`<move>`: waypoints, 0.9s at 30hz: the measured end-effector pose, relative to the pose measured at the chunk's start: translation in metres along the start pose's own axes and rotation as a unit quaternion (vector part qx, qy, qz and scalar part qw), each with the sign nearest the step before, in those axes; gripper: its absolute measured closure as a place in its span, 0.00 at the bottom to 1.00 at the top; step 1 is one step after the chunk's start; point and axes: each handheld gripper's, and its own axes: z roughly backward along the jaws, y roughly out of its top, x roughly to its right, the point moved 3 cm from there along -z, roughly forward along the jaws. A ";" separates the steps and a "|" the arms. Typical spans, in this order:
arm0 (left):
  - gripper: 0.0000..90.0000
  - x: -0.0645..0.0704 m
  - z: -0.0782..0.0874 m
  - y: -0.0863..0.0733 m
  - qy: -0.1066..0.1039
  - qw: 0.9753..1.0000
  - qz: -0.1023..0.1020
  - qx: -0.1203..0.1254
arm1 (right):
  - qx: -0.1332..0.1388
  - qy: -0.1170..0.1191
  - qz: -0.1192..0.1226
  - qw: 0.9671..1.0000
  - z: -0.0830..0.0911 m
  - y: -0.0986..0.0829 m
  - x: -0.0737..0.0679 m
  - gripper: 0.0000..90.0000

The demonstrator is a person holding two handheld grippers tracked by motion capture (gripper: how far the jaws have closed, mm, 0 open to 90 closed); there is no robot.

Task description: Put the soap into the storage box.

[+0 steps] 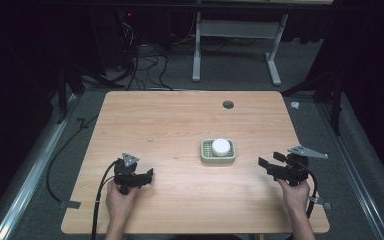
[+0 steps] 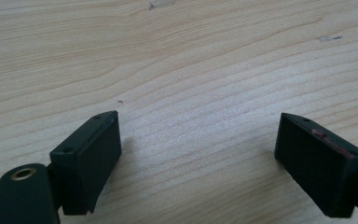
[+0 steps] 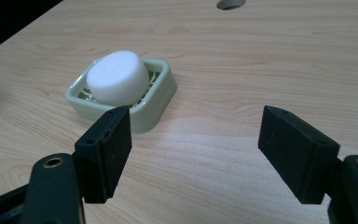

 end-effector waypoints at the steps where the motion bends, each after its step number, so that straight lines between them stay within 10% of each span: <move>1: 0.17 0.000 0.000 0.000 0.000 1.000 0.000 0.000 | -0.002 0.000 -0.001 1.000 -0.001 -0.001 0.000 0.30; 27: 0.17 0.000 0.000 0.000 0.000 1.000 0.000 0.000 | -0.039 -0.019 0.018 0.999 -0.026 -0.023 -0.005 0.30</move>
